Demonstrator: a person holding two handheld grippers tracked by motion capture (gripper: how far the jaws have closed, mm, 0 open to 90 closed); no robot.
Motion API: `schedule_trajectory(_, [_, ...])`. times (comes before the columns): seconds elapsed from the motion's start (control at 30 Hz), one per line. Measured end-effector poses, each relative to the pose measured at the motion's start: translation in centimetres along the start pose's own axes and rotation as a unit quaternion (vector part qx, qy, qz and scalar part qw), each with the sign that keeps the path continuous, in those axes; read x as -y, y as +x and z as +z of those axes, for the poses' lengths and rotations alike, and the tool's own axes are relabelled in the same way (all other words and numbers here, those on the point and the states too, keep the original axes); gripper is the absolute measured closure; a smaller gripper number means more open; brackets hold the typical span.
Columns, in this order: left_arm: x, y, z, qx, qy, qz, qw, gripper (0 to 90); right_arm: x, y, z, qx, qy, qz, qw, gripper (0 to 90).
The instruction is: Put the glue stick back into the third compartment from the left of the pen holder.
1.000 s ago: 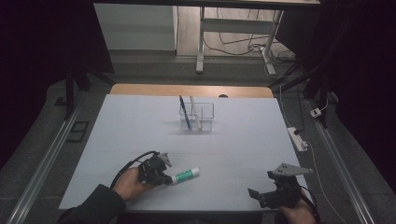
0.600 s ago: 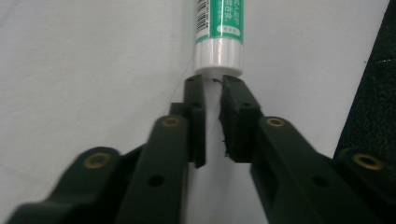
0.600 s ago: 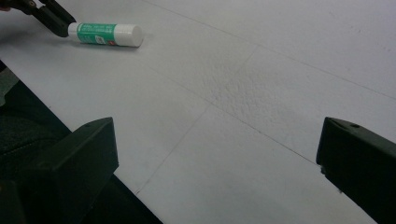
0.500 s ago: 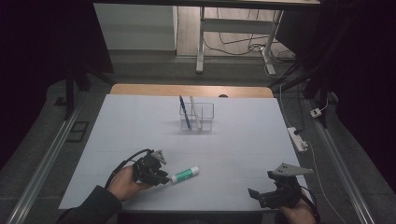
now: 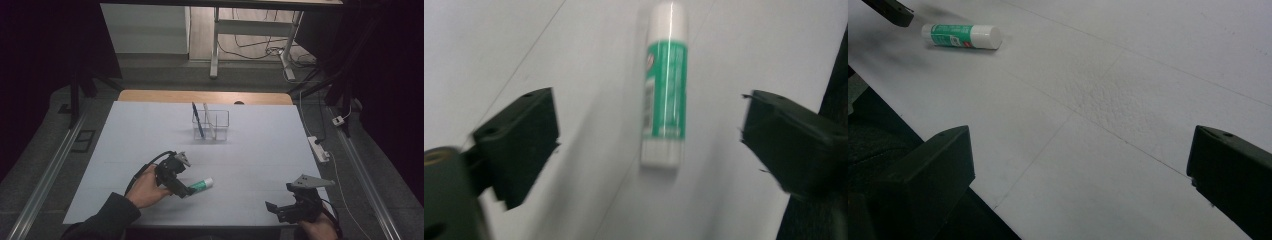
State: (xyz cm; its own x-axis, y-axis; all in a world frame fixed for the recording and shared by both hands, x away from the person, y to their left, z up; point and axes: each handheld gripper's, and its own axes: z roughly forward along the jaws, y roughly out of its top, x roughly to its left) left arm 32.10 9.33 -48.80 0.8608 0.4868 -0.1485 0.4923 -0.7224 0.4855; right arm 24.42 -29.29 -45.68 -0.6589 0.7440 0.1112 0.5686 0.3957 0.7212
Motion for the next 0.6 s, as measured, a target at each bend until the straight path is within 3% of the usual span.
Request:
schedule_trajectory(0.07, [-0.8, -0.1, 0.5, -0.005, 0.004, 0.004, 1.0000, 0.0, 0.0, 0.0, 0.0, 0.000, 0.000, 0.000, 1.0000, 0.0])
schedule_trajectory(0.17, [-1.9, -0.2, 1.1, -0.013, 0.009, 0.007, 0.9998, 0.0, 0.0, 0.0, 0.0, 0.000, -0.001, 0.001, 1.0000, 0.0])
schedule_trajectory(0.3, [-3.0, -0.2, 2.2, 0.000, 0.013, 0.007, 0.9999, 0.0, 0.0, 0.0, -0.1, 0.000, -0.002, 0.002, 1.0000, 0.0])
schedule_trajectory(0.43, [-3.9, -0.7, 3.6, -0.006, 0.033, 0.024, 0.9992, 0.3, 0.0, -0.1, -0.1, -0.001, 0.001, 0.001, 1.0000, 0.0])
schedule_trajectory(0.5, [-4.3, -0.9, 4.2, -0.005, 0.039, 0.027, 0.9989, 4.0, 0.0, 0.0, -0.1, -0.002, 0.000, 0.002, 1.0000, 0.0])
schedule_trajectory(0.6, [-4.7, -1.1, 4.8, -0.010, 0.049, 0.028, 0.9984, 20.1, 0.0, -0.1, 0.0, -0.001, -0.002, 0.002, 1.0000, 0.0])
